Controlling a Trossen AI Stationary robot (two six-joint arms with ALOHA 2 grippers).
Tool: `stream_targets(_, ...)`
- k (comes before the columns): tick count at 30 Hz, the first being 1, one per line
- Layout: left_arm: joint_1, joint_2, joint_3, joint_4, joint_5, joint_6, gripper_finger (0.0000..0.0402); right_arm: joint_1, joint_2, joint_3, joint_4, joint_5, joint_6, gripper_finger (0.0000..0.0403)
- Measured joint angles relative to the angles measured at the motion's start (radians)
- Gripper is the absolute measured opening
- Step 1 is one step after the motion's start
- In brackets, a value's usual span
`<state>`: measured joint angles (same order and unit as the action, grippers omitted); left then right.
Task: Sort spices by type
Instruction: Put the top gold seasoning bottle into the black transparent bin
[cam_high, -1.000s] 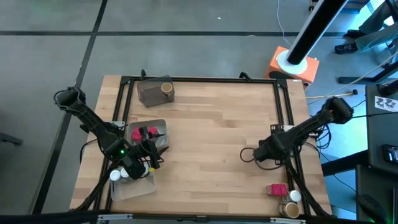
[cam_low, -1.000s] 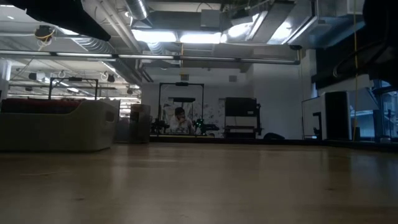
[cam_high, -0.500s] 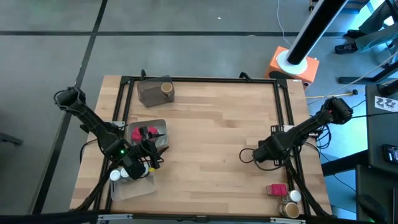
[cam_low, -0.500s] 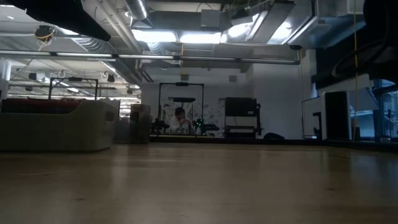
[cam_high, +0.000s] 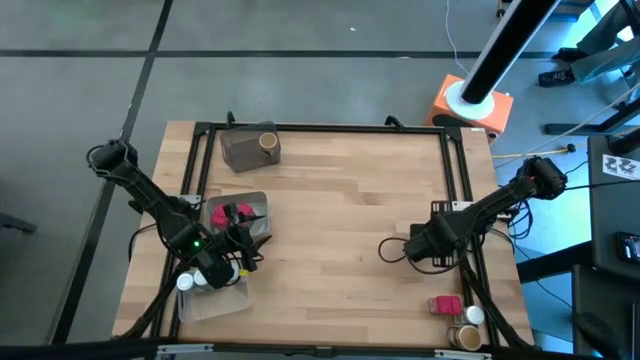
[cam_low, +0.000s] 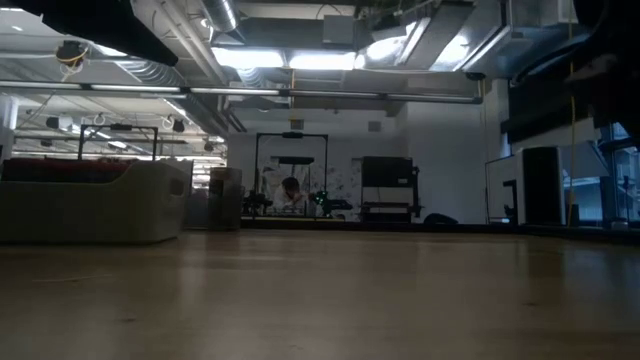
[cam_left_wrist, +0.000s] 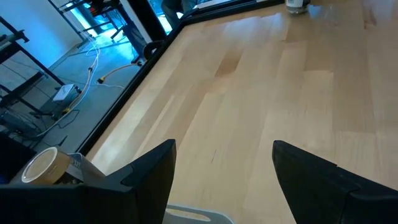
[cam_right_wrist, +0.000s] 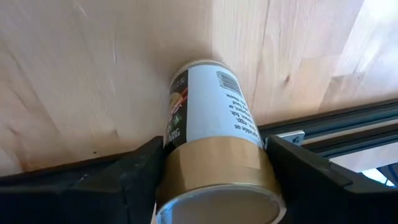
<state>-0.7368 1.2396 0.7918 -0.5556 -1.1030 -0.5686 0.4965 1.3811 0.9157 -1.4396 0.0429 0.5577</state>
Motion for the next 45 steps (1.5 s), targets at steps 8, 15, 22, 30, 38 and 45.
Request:
stream_targets(8, 0.0, 0.0, 0.0, 0.0, 0.0, 0.0, 0.0253, -0.001, 0.0, 0.0, 0.012, 0.02, -0.004, 0.0267)
stream_targets(15, 0.0, 0.0, 0.0, 0.0, 0.0, 0.0, 0.0253, -0.057, -0.001, 0.001, 0.068, -0.003, 0.0, 0.0267)
stream_targets(22, 0.0, 0.0, 0.0, 0.0, 0.0, 0.0, 0.0253, -0.168, -0.002, 0.003, 0.094, -0.049, -0.008, 0.0267)
stream_targets(30, 0.0, 0.0, 0.0, 0.0, 0.0, 0.0, 0.0253, -0.262, -0.002, 0.015, 0.157, -0.121, -0.025, 0.0267)
stream_targets(38, 0.0, 0.0, 0.0, -0.001, 0.0, 0.0, 0.0253, -0.29, 0.0, 0.107, 0.23, -0.065, -0.065, 0.0267)
stream_targets(45, 0.0, 0.0, 0.0, -0.001, 0.0, 0.0, 0.0253, -0.29, 0.0, 0.111, 0.386, -0.043, -0.06, 0.0268)
